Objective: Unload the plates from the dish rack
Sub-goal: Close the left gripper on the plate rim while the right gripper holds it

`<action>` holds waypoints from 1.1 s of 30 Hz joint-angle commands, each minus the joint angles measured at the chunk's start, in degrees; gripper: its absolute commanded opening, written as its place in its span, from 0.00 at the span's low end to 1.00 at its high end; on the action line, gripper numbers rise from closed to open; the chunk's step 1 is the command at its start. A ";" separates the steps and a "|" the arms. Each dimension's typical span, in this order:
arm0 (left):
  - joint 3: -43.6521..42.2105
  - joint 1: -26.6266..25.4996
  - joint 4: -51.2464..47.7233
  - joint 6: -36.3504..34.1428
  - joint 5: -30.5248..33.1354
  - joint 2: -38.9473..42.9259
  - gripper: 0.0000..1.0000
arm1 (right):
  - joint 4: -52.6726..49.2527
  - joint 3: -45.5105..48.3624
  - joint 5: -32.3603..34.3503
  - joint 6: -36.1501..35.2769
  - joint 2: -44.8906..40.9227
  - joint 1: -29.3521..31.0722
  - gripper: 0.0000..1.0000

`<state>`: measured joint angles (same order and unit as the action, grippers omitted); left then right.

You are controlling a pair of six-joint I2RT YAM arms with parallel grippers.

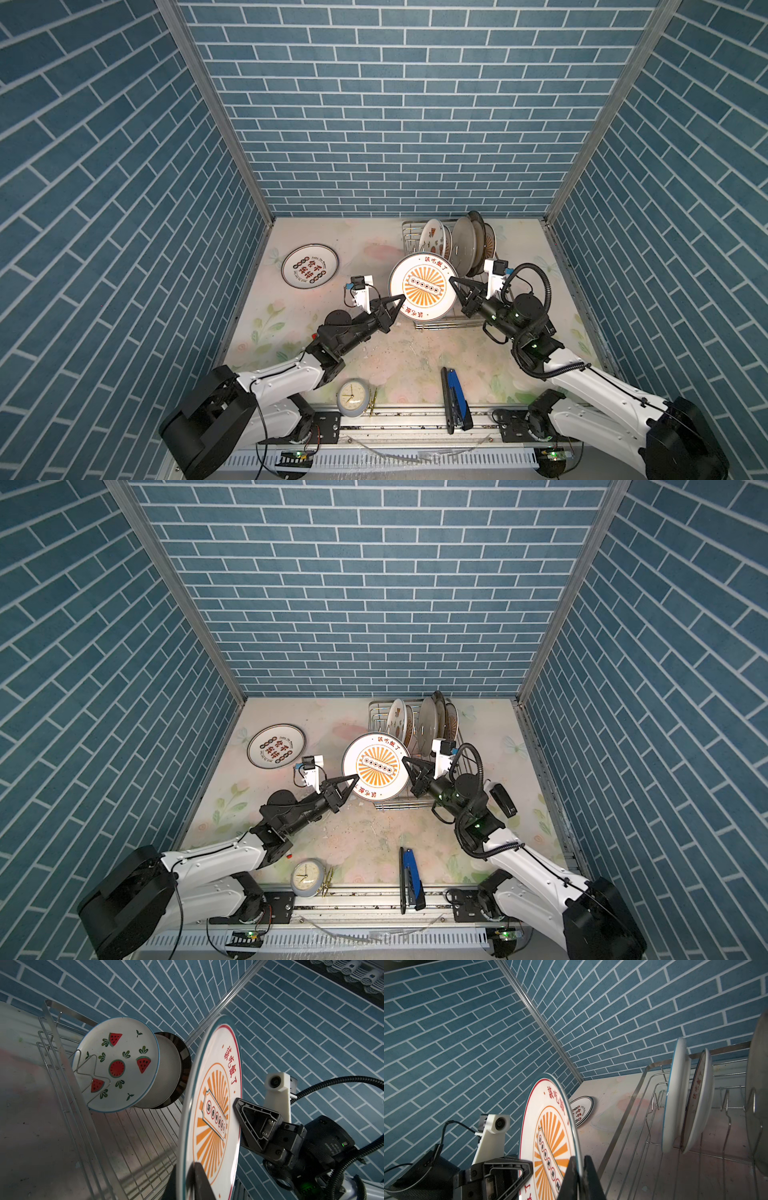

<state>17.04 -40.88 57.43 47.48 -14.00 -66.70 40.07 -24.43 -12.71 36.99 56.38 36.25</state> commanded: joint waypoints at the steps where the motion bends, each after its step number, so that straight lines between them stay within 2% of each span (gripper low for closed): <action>1: 1.59 -0.16 0.14 -1.65 -0.76 0.00 0.10 | 3.58 0.56 2.95 -1.39 0.81 -0.13 0.00; 3: 1.60 -0.16 0.51 -1.50 -0.97 -0.39 0.09 | 3.87 0.48 2.87 -1.66 1.31 -0.13 0.00; 7: 1.84 -0.16 0.52 -1.03 -0.85 -0.85 0.00 | 4.04 0.23 2.27 -1.79 2.19 -0.19 0.00; 9: 1.87 -0.16 0.48 -0.98 -0.73 -0.83 0.00 | 5.21 0.58 1.84 -1.67 2.51 -0.19 0.00; 15: 1.31 -0.17 0.45 -0.55 0.58 -0.33 0.00 | 6.18 0.70 0.18 -1.40 2.80 -0.12 0.13; 17: 1.07 -0.16 0.97 -0.46 1.11 -0.40 0.00 | 5.84 0.07 -1.37 -1.53 3.35 -0.14 0.23; 18: 1.10 -0.16 0.91 -0.46 1.34 -0.44 0.00 | 5.51 -0.45 -2.40 -1.66 3.71 -0.11 0.45; 19: 1.40 -0.16 0.70 -0.46 1.27 -0.68 0.00 | 5.04 -1.13 -3.31 -1.62 4.18 -0.13 0.58; 23: 1.37 -0.16 2.08 0.21 1.07 -1.39 0.00 | 4.05 -3.24 -7.16 -1.31 6.18 -0.12 0.77; 26: 1.92 -0.16 1.54 0.29 0.82 -1.32 0.00 | 2.72 -4.98 -8.88 -0.54 7.70 -0.20 0.95; 27: 2.08 -0.17 1.21 0.28 0.73 -1.37 0.00 | 2.48 -5.31 -8.99 -0.22 8.14 -0.17 0.99; 33: 1.95 -0.16 1.28 0.32 1.76 -1.25 0.00 | 2.26 -6.16 -9.17 -0.17 9.01 -0.13 0.99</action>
<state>17.43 -40.95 56.36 48.42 -12.86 -68.27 41.56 -28.38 -20.23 36.07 65.17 35.99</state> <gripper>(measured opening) 0.089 0.989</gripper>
